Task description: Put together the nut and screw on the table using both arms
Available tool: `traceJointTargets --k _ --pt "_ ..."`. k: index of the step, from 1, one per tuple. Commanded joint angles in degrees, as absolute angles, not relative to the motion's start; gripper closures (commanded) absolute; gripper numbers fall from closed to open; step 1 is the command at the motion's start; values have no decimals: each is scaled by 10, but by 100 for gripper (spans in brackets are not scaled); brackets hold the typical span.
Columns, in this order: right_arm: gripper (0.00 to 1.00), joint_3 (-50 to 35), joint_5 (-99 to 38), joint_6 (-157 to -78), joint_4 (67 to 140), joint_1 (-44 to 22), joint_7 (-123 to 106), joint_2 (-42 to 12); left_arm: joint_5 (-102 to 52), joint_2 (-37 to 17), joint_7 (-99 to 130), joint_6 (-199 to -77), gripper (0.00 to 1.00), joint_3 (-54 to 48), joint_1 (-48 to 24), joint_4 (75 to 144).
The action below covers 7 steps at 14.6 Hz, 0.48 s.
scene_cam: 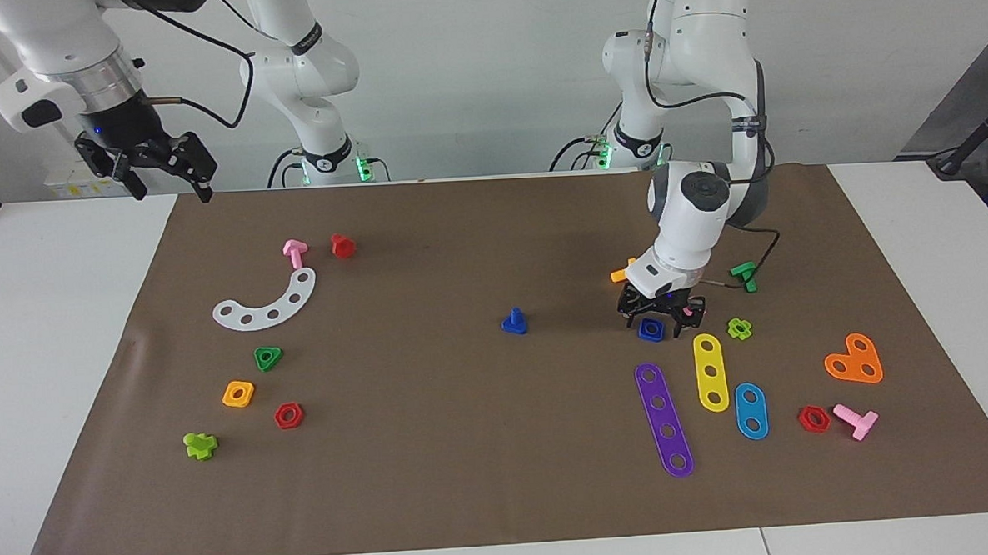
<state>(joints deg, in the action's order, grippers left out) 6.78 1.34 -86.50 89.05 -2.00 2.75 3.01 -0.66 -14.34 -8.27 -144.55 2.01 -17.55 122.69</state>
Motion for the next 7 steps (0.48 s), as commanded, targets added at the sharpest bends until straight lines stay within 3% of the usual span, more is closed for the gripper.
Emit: traceJointTargets --k 1,7 --pt "0 66 17 -858 889 -12 17 30 -1 -142 -83 -1465 9 27 -182 1242" --pt "0 49 16 -857 894 -9 18 32 -1 -142 -83 -1465 13 27 -179 1246"
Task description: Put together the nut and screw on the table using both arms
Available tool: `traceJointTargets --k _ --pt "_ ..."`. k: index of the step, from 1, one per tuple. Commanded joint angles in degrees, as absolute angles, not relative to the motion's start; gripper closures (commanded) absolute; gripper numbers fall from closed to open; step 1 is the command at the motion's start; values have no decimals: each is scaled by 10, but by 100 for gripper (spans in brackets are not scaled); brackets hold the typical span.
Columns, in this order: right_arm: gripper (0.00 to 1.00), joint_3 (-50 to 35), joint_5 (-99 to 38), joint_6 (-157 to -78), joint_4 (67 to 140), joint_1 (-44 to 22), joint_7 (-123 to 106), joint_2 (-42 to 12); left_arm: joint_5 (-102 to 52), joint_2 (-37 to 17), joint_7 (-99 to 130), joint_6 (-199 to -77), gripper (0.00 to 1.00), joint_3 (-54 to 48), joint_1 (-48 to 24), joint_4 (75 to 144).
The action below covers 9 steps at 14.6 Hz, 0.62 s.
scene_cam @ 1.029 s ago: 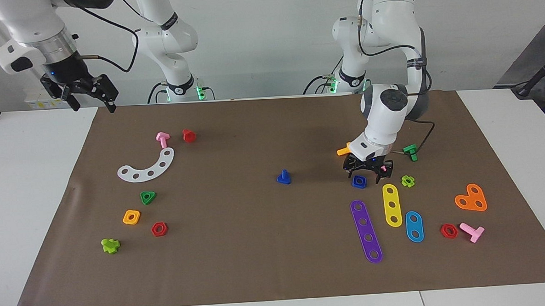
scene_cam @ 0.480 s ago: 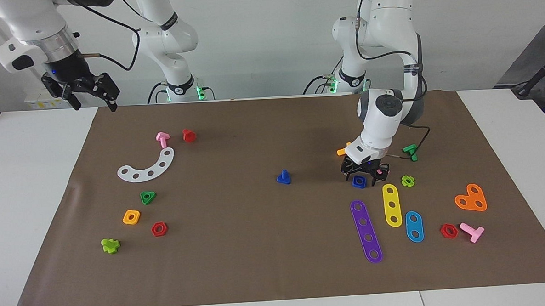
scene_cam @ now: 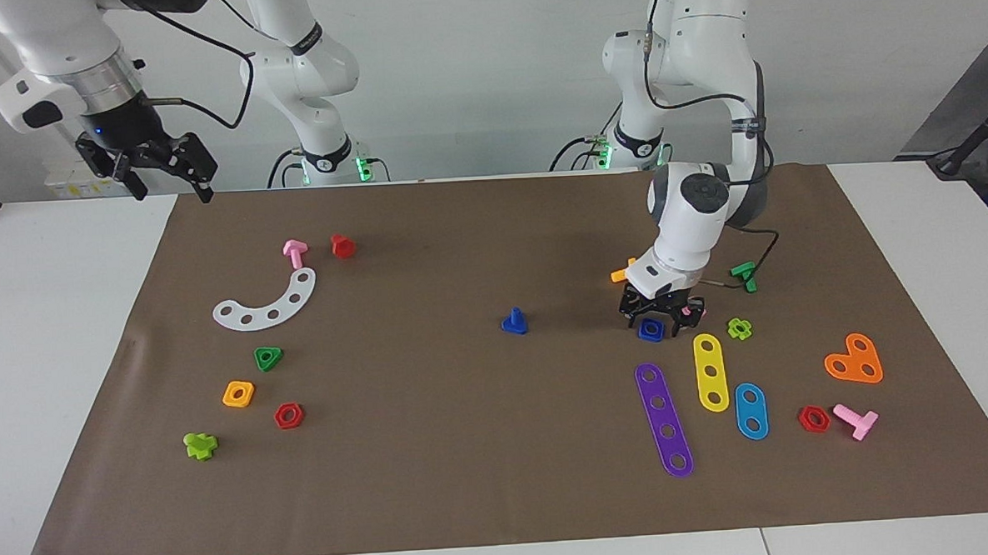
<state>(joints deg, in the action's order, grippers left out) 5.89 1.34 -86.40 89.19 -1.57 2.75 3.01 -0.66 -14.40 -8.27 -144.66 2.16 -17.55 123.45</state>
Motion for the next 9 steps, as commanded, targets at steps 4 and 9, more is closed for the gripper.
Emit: traceJointTargets --k 4,9 --pt "0 74 17 -856 896 -38 19 33 -1 -142 -83 -1459 63 27 -183 1245" --pt "0 76 17 -858 900 -39 21 33 -1 -141 -84 -1429 100 27 -183 1218"
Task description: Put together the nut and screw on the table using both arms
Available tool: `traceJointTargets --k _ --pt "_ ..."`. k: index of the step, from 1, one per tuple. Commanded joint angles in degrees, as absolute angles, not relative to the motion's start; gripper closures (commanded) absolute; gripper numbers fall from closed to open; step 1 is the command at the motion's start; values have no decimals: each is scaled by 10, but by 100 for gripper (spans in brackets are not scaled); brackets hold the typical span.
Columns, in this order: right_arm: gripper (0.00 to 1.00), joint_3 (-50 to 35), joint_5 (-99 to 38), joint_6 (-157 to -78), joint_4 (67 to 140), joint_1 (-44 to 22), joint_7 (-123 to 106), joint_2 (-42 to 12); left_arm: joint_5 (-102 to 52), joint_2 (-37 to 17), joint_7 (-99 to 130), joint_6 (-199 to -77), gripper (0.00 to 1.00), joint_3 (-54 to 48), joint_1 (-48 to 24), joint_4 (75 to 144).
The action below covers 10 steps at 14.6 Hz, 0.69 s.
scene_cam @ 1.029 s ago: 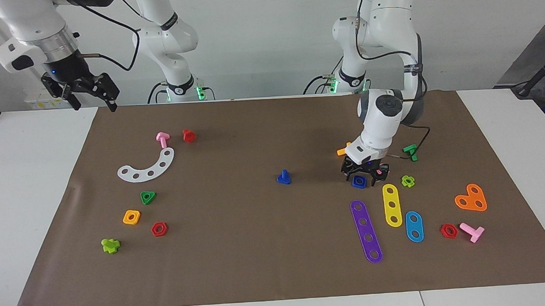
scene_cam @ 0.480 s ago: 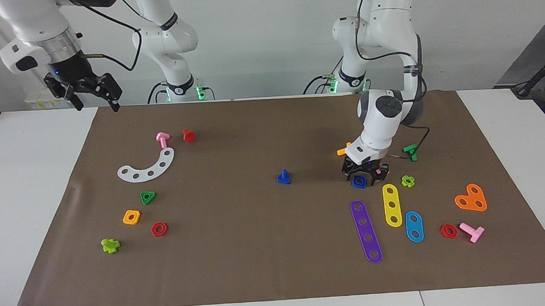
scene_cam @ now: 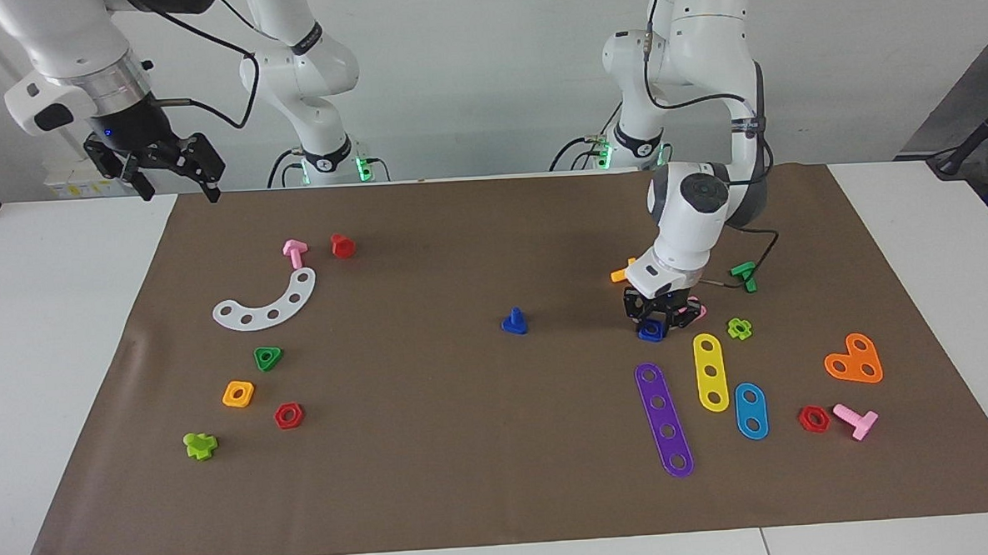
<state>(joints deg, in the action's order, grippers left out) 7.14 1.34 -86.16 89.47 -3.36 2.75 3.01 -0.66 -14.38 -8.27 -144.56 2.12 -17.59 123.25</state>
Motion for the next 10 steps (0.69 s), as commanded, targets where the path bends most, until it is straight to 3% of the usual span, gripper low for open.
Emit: traceJointTargets --k 1,5,10 --pt "0 76 17 -859 901 -39 21 33 -1 -140 -82 -1398 100 27 -184 1197" --pt "0 80 18 -860 903 -51 23 34 -1 -149 -65 -1295 100 29 -213 1096" --pt "0 80 18 -861 908 -50 21 37 0 -174 61 -1291 100 31 -291 1043"
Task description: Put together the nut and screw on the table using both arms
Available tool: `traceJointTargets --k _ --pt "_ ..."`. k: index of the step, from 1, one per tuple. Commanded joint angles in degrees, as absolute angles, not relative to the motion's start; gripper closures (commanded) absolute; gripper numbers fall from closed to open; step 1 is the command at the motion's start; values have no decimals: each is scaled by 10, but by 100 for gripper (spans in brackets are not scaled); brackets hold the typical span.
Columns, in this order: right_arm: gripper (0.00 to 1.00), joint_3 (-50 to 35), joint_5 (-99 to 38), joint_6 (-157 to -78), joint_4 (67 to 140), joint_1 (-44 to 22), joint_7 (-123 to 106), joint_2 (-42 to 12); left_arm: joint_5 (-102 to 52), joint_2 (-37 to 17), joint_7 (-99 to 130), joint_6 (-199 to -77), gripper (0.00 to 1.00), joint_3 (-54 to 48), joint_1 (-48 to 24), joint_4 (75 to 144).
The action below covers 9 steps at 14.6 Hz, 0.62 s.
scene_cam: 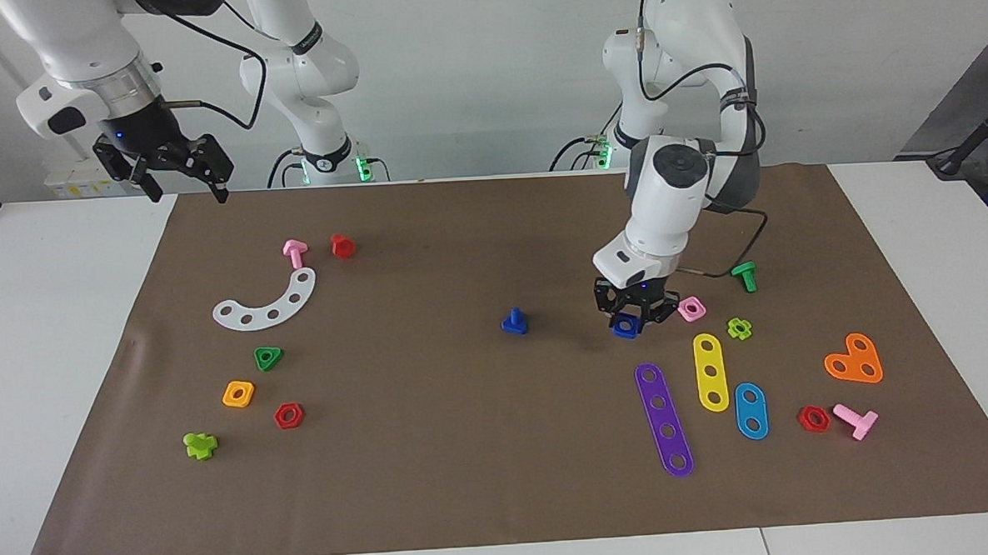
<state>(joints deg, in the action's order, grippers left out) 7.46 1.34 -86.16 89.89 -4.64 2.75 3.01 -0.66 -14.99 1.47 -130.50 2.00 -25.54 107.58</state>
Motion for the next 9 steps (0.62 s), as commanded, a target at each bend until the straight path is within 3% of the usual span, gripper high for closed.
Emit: traceJointTargets --k 1,4,9 --pt "0 80 18 -862 908 -48 22 37 -1 -178 91 -1292 100 31 -307 1038" --pt "0 79 18 -862 908 -47 18 38 -1 -204 152 -1290 100 31 -348 1005" --pt "0 78 20 -871 899 -42 5 26 -1 -206 178 -1291 100 28 -388 1009"
